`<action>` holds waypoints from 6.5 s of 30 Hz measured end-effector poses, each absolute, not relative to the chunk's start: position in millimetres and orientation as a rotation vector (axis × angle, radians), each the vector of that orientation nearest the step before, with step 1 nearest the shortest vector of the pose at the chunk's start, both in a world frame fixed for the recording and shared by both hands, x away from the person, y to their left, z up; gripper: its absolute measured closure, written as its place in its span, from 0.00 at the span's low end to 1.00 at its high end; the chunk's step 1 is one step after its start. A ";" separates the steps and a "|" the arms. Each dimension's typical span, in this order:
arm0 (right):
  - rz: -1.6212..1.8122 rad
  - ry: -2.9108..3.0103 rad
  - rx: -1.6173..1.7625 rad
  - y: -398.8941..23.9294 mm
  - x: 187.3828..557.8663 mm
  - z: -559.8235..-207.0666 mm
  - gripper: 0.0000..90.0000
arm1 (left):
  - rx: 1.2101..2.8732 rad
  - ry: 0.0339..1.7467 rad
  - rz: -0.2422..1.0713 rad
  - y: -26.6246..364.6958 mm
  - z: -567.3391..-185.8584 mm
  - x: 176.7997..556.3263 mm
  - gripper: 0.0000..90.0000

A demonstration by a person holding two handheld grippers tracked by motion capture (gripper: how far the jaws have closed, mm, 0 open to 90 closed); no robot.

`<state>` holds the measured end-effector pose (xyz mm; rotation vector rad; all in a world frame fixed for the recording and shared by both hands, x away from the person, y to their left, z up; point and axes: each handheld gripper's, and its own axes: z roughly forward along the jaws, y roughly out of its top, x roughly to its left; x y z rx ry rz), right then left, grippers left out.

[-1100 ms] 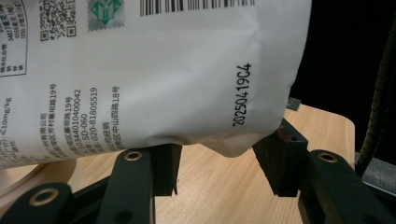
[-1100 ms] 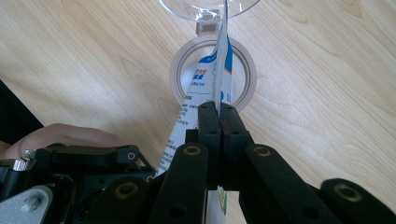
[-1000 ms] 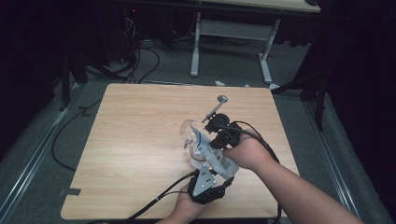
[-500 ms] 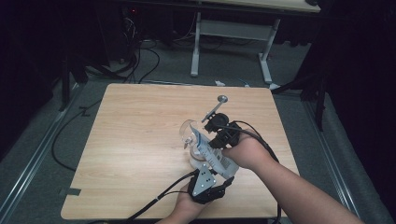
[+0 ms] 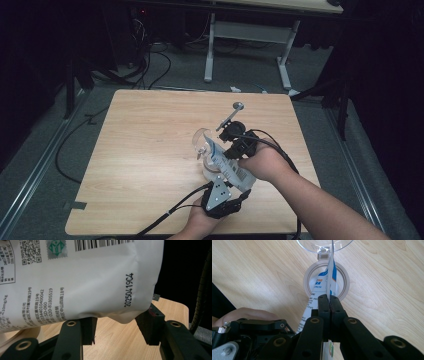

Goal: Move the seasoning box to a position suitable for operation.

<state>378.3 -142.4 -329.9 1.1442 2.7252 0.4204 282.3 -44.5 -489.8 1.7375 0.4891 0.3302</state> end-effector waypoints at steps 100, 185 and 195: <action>0.423 2.722 1.136 -136.4 379.4 -328.4 1.00 | 1.718 0.490 0.330 -42.6 -487.0 282.7 0.60; 0.449 2.718 1.109 -135.6 384.0 -325.4 1.00 | 1.684 0.492 0.323 -44.2 -484.2 284.1 0.61; 0.452 2.715 1.109 -135.5 384.5 -324.2 1.00 | 1.681 0.494 0.322 -44.4 -481.9 284.8 0.61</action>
